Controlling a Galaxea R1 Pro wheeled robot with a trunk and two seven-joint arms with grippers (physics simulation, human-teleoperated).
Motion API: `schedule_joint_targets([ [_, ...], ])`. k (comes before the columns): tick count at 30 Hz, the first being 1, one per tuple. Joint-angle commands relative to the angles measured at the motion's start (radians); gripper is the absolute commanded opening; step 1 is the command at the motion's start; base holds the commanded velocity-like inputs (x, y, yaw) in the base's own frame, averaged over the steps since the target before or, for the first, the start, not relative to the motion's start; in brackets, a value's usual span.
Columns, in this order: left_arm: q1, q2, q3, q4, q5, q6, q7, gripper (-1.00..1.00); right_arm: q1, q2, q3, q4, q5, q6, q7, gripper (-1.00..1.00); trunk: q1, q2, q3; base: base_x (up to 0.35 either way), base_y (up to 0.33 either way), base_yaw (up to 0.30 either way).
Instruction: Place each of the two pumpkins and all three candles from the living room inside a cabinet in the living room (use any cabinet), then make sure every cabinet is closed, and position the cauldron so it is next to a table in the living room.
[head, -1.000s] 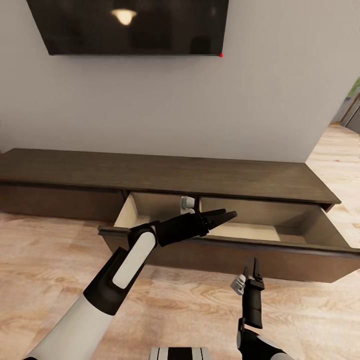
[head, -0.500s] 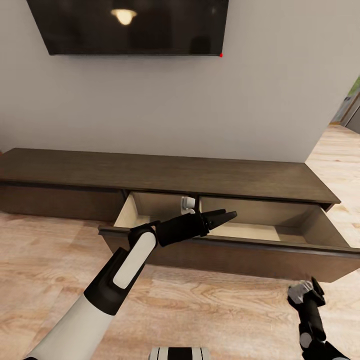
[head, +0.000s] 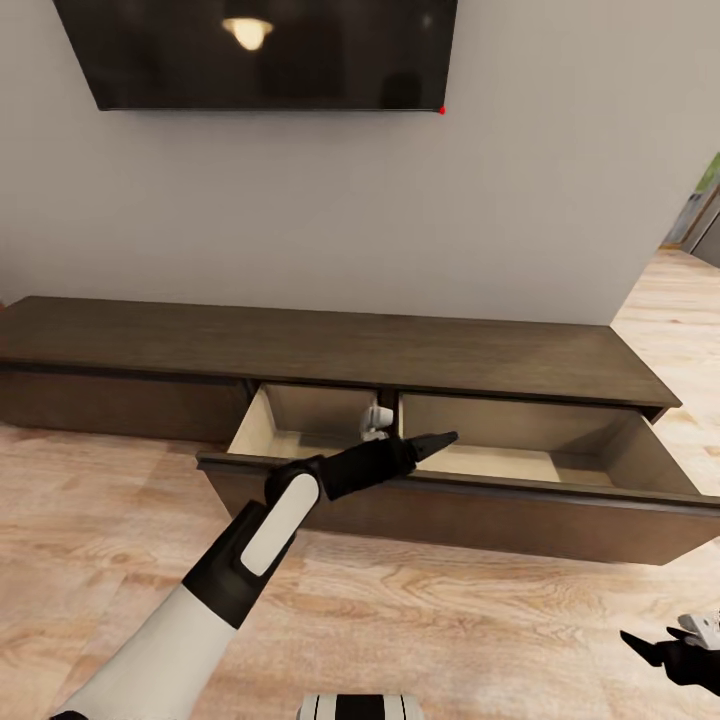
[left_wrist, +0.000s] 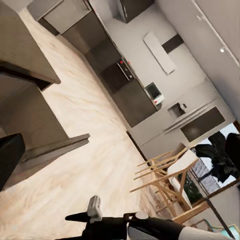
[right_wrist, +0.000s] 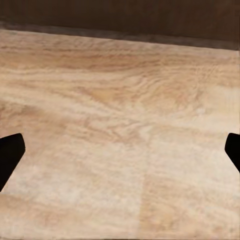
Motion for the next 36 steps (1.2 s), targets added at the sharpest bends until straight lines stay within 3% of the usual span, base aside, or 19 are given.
schedule_joint_targets([
  [1, 0.0, 0.001, 0.001, 0.007, 0.0, -0.001, 0.037, 1.0, 0.0, -0.002, -0.002, -0.001, -0.001, 0.007, 0.024, 1.0, 0.0, 0.0, 0.0, 0.0, 0.0, 0.0],
  [4, 0.0, 0.01, 0.002, 0.024, 0.001, 0.005, 0.207, 1.0, 0.0, -0.005, -0.007, -0.026, -0.004, 0.057, 0.122, 1.0, 0.0, 0.0, 0.0, 0.0, 0.0, 0.0],
  [6, 0.0, 0.014, -0.001, 0.026, 0.0, 0.012, 0.282, 1.0, 0.0, -0.003, -0.013, -0.061, -0.005, 0.073, 0.163, 1.0, 0.0, 0.0, 0.0, 0.0, 0.0, 0.0],
  [7, 0.008, 0.031, -0.008, 0.028, 0.002, 0.013, 0.372, 1.0, 0.0, -0.002, -0.028, -0.083, -0.003, 0.08, 0.197, 1.0, 0.0, 0.0, 0.0, 0.0, 0.0, 0.0],
  [8, 0.015, 0.05, -0.015, 0.028, 0.004, 0.01, 0.386, 1.0, 0.0, -0.002, -0.03, -0.084, -0.003, 0.08, 0.202, 1.0, 0.0, 0.0, 0.0, 0.0, 0.0, 0.0],
  [9, 0.021, 0.063, -0.026, 0.028, 0.006, 0.007, 0.394, 1.0, 0.0, -0.002, -0.031, -0.084, -0.003, 0.081, 0.206, 1.0, 0.0, 0.0, 0.0, 0.0, 0.0, 0.0],
  [10, 0.034, 0.086, -0.061, -0.039, 0.011, 0.01, 0.41, 1.0, 0.003, -0.005, -0.051, -0.08, -0.006, 0.082, 0.21, 1.0, 0.0, 0.0, 0.0, 0.0, 0.0, 0.0],
  [12, 0.037, 0.085, -0.084, -0.064, 0.01, 0.012, 0.412, 1.0, 0.013, 0.001, -0.109, -0.07, -0.005, 0.082, 0.21, 1.0, -0.004, 0.007, 0.003, 0.0, 0.0, 0.0],
  [18, 0.037, 0.078, -0.092, -0.064, 0.01, 0.023, 0.414, 1.0, 0.018, 0.005, -0.113, -0.068, -0.004, 0.082, 0.209, 1.0, -0.027, 0.049, 0.022, 0.0, 0.0, 0.0],
  [21, 0.037, 0.076, -0.094, -0.063, 0.009, 0.069, 0.417, 1.0, 0.018, 0.006, -0.113, -0.068, -0.004, 0.082, 0.209, 1.0, -0.038, 0.07, 0.031, 0.0, 0.0, 0.0],
  [25, 0.036, 0.075, -0.089, -0.069, 0.005, 0.178, 0.419, 1.0, 0.019, 0.008, -0.113, -0.068, -0.002, 0.081, 0.207, 1.0, -0.054, 0.098, 0.044, 0.0, 0.0, 0.0],
  [29, 0.035, 0.067, -0.085, -0.062, 0.005, 0.21, 0.426, 1.0, 0.018, 0.023, -0.112, -0.068, 0.002, 0.081, 0.207, 1.0, -0.069, 0.126, 0.056, 0.0, 0.0, 0.0],
  [32, 0.035, 0.057, -0.085, -0.027, 0.006, 0.217, 0.455, 1.0, 0.019, 0.029, -0.112, -0.068, 0.005, 0.083, 0.206, 1.0, -0.081, 0.147, 0.066, 0.0, 0.0, 0.0],
  [36, 0.036, 0.024, -0.09, 0.099, 0.005, 0.219, 0.499, 1.0, 0.019, 0.05, -0.11, -0.069, 0.01, 0.096, 0.2, 1.0, -0.096, 0.175, 0.078, 0.0, 0.0, 0.0],
])
